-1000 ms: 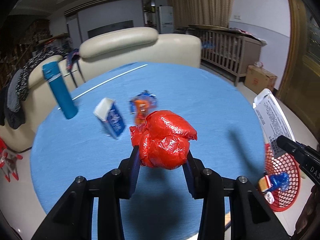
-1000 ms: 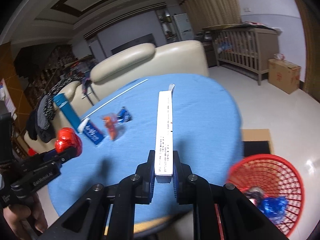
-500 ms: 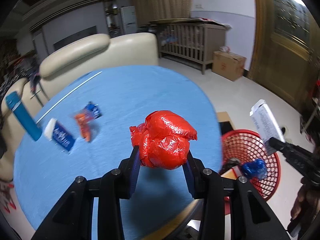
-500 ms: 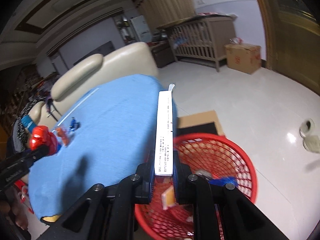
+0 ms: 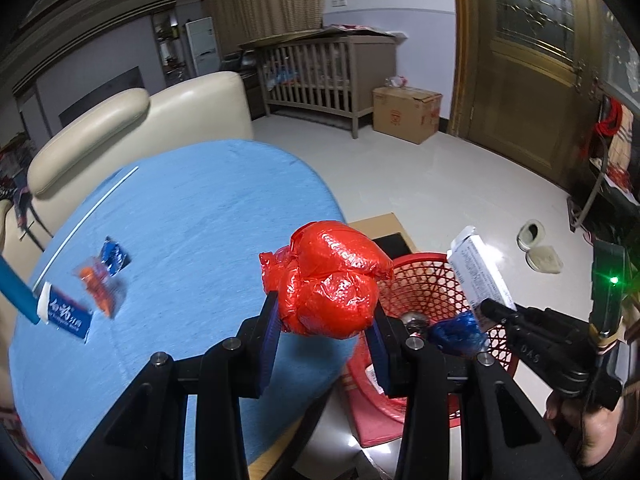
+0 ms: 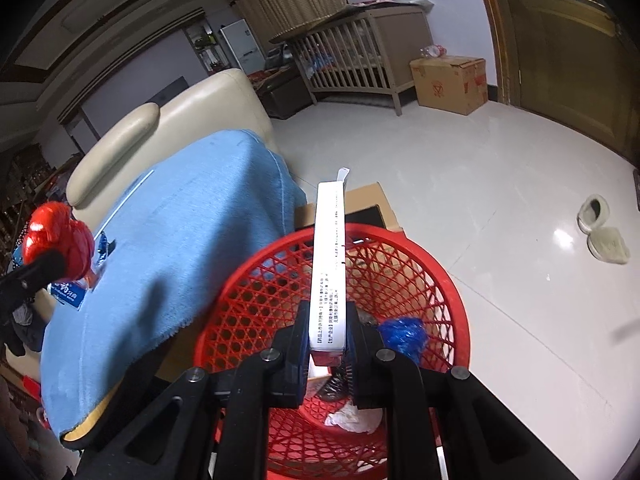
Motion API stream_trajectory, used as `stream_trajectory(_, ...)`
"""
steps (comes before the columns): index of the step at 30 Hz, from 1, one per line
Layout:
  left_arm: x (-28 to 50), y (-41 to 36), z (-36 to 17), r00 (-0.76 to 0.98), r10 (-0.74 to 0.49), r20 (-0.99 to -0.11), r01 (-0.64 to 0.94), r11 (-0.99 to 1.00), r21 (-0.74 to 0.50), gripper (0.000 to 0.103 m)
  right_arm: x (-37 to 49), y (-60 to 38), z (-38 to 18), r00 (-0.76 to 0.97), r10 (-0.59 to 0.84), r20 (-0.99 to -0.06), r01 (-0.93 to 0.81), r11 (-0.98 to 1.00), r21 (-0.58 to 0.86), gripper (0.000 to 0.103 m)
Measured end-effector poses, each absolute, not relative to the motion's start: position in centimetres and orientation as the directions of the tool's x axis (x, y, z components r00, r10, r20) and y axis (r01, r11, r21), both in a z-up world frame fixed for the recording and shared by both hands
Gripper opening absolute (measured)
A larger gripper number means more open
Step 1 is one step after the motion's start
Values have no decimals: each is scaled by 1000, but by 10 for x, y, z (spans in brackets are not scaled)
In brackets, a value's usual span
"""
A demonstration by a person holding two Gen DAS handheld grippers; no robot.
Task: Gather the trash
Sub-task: 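Carry the white box and red bag over the red wastebasket with both tools, then open the right tool to drop the white box into the wastebasket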
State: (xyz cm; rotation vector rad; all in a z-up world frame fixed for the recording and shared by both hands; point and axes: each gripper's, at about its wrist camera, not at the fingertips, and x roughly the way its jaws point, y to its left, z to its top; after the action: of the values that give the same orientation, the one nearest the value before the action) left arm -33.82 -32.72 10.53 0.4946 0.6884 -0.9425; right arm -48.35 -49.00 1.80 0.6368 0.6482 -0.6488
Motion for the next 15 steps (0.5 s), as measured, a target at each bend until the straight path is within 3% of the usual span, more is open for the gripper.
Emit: stream_trajectory(15,-354,-354,94,363,-557,-747,888,450,96,42,-492,-496,-1,607,-311,-732,725,594,349,16)
